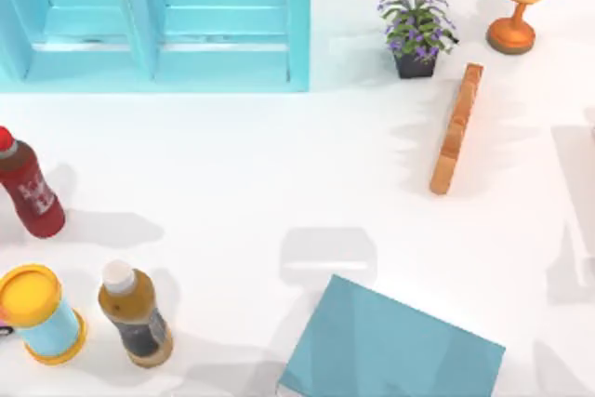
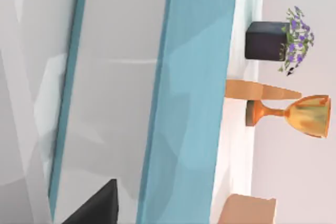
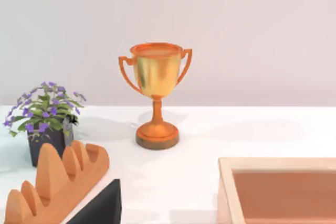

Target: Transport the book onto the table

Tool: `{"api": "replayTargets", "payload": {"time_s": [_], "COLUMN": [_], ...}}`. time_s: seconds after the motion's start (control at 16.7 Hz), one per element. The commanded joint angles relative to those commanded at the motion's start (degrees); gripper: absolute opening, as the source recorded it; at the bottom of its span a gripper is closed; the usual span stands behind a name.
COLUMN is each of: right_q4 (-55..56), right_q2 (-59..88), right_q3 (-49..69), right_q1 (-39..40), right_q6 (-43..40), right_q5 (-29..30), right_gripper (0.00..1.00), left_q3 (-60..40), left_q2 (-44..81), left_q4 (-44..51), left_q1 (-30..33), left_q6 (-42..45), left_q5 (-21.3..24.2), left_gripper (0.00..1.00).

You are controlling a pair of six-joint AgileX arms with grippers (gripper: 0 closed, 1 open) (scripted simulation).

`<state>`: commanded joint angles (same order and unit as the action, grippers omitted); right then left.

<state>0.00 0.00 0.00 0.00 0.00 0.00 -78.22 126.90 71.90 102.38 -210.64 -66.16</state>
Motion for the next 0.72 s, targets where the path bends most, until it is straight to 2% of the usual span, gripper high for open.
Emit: {"api": "replayTargets", "payload": {"time_s": [0.42, 0.72], "right_q4": [0.0, 0.0], "right_q2": [0.0, 0.0], "right_q3": [0.0, 0.0], "right_q1": [0.0, 0.0], "right_q6": [0.0, 0.0], "right_q5": [0.0, 0.0], "right_gripper": [1.0, 1.0], "left_q3": [-9.05, -11.18], "left_q2": [5.99, 7.23], "left_q4": [23.85, 29.23], "left_q1": [8.32, 10.23], "left_q6": [-22.76, -27.91], "left_q5": [3.29, 3.9], "left_gripper": [1.0, 1.0]}}
